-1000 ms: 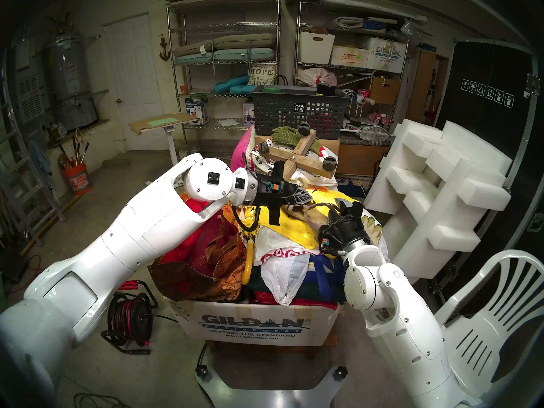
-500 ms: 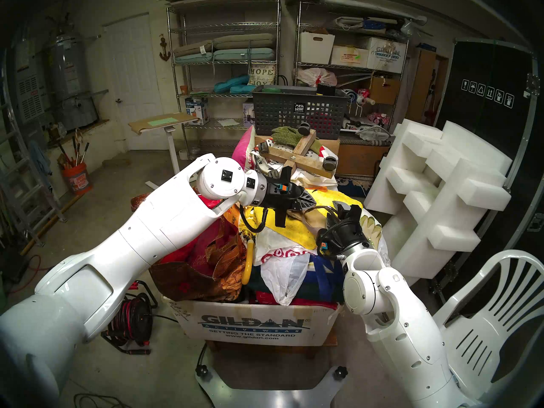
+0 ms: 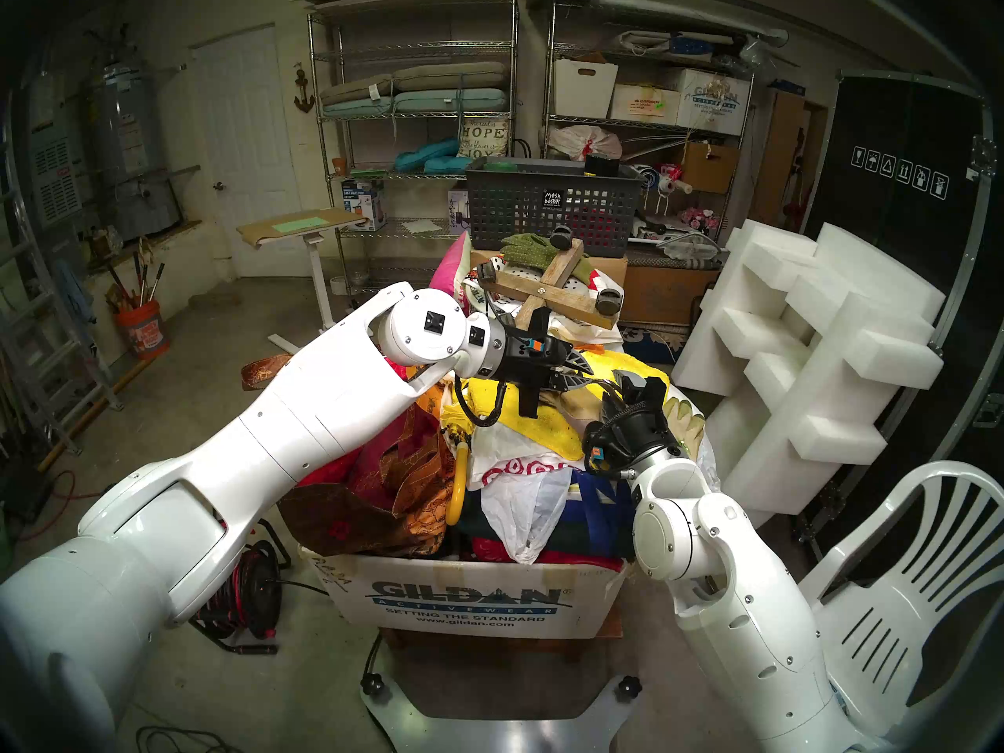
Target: Unbuckle a shoe
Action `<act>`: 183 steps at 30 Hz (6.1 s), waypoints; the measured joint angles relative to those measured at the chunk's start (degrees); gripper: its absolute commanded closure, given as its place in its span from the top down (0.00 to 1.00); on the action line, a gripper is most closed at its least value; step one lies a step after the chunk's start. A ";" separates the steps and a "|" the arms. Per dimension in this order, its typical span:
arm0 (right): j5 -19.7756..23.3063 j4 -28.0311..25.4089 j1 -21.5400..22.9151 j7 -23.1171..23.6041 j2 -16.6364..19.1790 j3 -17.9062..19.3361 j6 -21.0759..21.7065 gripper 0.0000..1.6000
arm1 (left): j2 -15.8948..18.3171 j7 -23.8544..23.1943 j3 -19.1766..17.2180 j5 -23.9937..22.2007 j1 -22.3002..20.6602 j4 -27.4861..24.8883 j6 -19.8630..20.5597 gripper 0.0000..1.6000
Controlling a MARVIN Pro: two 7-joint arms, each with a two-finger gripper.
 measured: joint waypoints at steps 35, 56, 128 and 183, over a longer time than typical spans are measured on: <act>0.57 -0.97 -0.52 0.14 0.02 0.12 -0.31 0.76 | -1.94 -0.62 0.85 1.15 -0.67 4.07 -0.19 0.00; -0.10 -1.79 -0.95 0.58 -0.19 0.11 0.50 0.73 | 2.04 -0.31 0.78 3.12 1.08 -0.87 1.24 0.00; -0.80 -0.93 0.51 4.28 -4.03 1.96 1.74 0.68 | 8.17 2.59 -2.78 -0.09 3.33 -5.66 2.73 0.43; -1.36 -2.11 -0.63 4.12 -4.44 1.86 1.96 0.69 | -2.81 -0.83 1.31 3.54 -2.12 5.62 2.75 0.00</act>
